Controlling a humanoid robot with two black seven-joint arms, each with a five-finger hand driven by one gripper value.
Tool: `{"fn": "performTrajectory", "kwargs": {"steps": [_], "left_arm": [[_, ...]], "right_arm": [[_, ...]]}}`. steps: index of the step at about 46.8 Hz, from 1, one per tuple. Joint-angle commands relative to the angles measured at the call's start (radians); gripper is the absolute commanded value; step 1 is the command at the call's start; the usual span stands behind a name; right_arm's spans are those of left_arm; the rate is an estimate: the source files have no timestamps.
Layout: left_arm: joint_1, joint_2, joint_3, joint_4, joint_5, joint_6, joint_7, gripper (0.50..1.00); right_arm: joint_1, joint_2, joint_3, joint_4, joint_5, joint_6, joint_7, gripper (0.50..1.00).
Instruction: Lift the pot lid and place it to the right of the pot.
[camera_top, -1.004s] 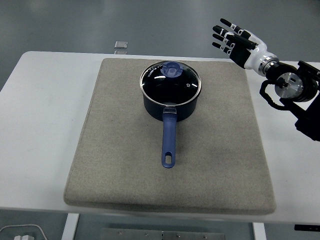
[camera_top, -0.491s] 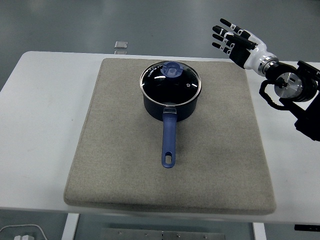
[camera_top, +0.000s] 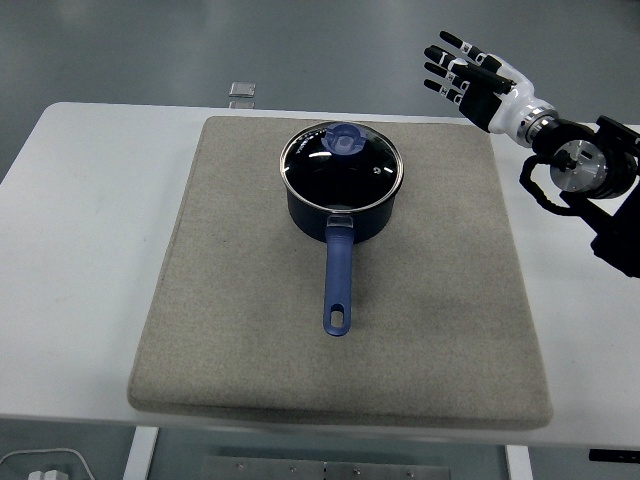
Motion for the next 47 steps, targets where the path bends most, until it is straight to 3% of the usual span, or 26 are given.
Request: {"fn": "performTrajectory", "kwargs": {"steps": [1, 31, 47], "left_arm": [[-0.001, 0.000, 0.000, 0.000, 0.000, 0.000, 0.000, 1.000], [0.000, 0.000, 0.000, 0.000, 0.000, 0.000, 0.000, 1.000], [0.000, 0.000, 0.000, 0.000, 0.000, 0.000, 0.000, 1.000]], "right_arm": [[0.002, -0.005, 0.001, 0.000, -0.007, 0.002, 0.001, 0.928], [0.046, -0.010, -0.003, 0.035, -0.159, 0.002, -0.001, 0.928], [0.108, -0.036, -0.014, 0.127, -0.435, 0.005, 0.001, 0.928]]}}
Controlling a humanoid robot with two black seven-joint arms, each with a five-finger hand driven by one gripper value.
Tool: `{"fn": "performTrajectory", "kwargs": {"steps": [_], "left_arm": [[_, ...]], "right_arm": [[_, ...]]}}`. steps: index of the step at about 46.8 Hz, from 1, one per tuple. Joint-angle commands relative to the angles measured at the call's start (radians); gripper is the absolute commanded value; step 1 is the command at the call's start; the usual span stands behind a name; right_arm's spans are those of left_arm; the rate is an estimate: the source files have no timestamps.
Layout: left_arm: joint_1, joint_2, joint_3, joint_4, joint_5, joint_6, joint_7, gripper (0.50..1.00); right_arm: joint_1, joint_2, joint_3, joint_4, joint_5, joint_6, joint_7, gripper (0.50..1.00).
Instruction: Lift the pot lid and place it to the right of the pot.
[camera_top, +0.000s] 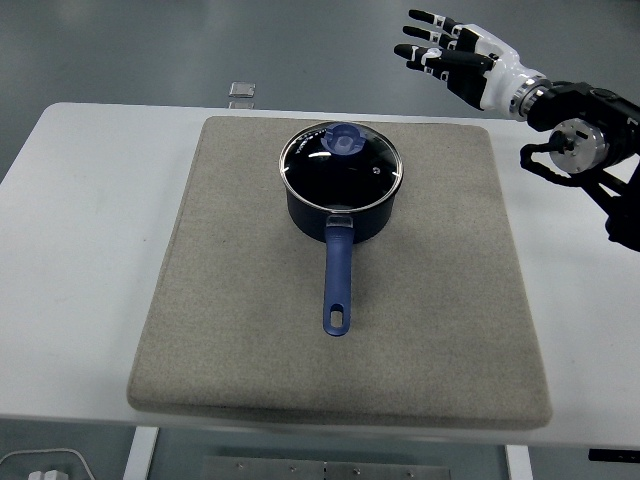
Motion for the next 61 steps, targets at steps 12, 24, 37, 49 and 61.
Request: {"fn": "performTrajectory", "kwargs": {"steps": [12, 24, 37, 49, 61], "left_arm": [[0.000, 0.000, 0.000, 0.000, 0.000, 0.000, 0.000, 1.000], [0.001, 0.000, 0.000, 0.000, 0.000, 0.000, 0.000, 1.000], [0.001, 0.000, 0.000, 0.000, 0.000, 0.000, 0.000, 1.000], [-0.001, 0.000, 0.000, 0.000, 0.000, 0.000, 0.000, 1.000], [0.001, 0.000, 0.000, 0.000, 0.000, 0.000, 0.000, 1.000]], "right_arm": [[0.065, -0.015, -0.074, 0.059, -0.340, 0.015, 0.000, 0.928], [0.126, -0.016, -0.199, 0.098, -0.486, 0.022, 0.002, 0.928], [0.232, -0.022, -0.324, 0.119, -0.598, 0.037, 0.002, 0.928], [0.314, 0.004, -0.402, 0.121, -0.708, 0.077, 0.002, 0.928], [0.343, 0.054, -0.442, 0.121, -0.785, 0.123, 0.000, 0.928]]}}
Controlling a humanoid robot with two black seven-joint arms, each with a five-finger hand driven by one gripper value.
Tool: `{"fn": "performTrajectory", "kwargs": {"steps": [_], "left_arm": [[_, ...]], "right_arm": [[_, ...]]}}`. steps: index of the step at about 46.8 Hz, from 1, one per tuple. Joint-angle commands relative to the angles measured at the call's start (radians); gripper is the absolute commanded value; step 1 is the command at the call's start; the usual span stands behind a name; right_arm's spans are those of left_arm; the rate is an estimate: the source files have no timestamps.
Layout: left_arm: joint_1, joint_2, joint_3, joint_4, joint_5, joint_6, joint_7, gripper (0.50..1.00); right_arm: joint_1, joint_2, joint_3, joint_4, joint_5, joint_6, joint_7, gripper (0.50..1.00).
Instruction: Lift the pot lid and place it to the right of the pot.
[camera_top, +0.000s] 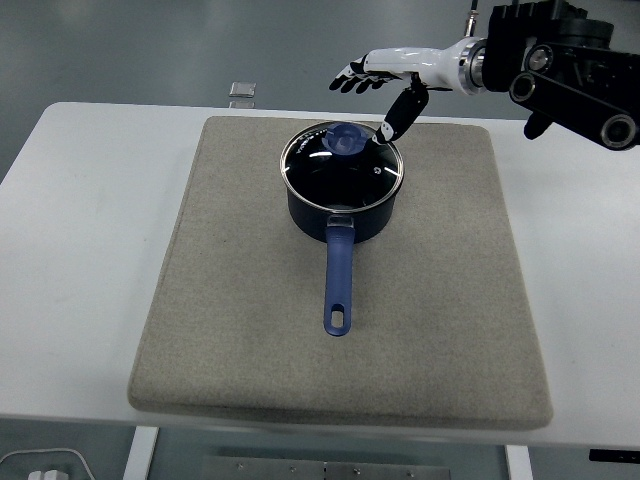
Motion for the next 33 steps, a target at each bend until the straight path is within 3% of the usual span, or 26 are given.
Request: {"fn": "performTrajectory", "kwargs": {"steps": [1, 14, 33], "left_arm": [[-0.001, 0.000, 0.001, 0.000, 0.000, 0.000, 0.000, 1.000], [0.000, 0.000, 0.000, 0.000, 0.000, 0.000, 0.000, 1.000], [-0.001, 0.000, 0.000, 0.000, 0.000, 0.000, 0.000, 1.000]], "right_arm": [[0.001, 0.022, -0.009, -0.002, -0.027, 0.001, -0.002, 0.928], [0.023, 0.085, -0.061, -0.014, -0.053, -0.011, -0.003, 0.928], [0.012, 0.102, -0.080, -0.045, -0.099, -0.030, -0.011, 0.911]]}}
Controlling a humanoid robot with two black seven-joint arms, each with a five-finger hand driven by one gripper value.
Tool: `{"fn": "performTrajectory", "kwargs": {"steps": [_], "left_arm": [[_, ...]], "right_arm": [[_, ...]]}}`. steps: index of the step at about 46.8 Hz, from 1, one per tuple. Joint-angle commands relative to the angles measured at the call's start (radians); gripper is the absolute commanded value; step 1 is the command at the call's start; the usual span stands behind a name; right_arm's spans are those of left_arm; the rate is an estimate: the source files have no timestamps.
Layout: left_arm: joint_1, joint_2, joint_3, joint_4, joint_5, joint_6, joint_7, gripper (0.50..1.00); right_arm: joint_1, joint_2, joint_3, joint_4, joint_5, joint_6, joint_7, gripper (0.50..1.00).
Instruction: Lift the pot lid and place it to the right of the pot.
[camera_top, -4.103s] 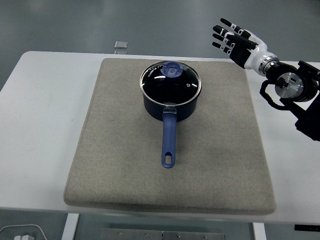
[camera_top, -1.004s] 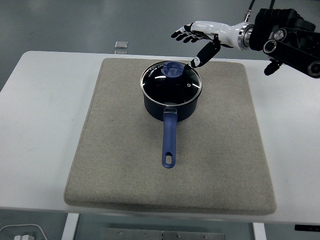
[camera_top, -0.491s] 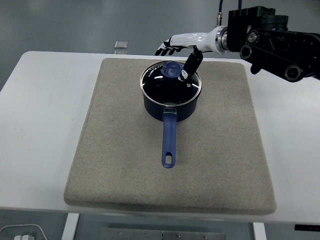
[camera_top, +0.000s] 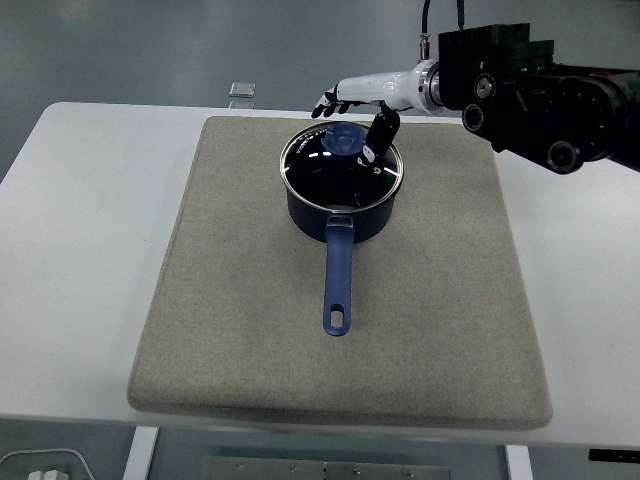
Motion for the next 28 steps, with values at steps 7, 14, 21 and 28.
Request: {"fn": "performTrajectory", "kwargs": {"steps": [7, 14, 21, 28], "left_arm": [[-0.002, 0.000, 0.001, 0.000, 0.000, 0.000, 0.000, 1.000], [-0.002, 0.000, 0.001, 0.000, 0.000, 0.000, 0.000, 1.000], [-0.002, 0.000, -0.001, 0.000, 0.000, 0.000, 0.000, 1.000], [-0.002, 0.000, -0.001, 0.000, 0.000, 0.000, 0.000, 1.000]], "right_arm": [[-0.002, 0.000, -0.003, 0.000, -0.011, -0.008, 0.002, 0.901], [-0.002, 0.000, -0.012, 0.000, -0.013, -0.008, 0.000, 0.866], [-0.002, 0.000, -0.023, 0.000, -0.013, -0.008, 0.002, 0.813], [0.001, 0.002, -0.023, 0.000, -0.013, -0.008, 0.002, 0.801]]}}
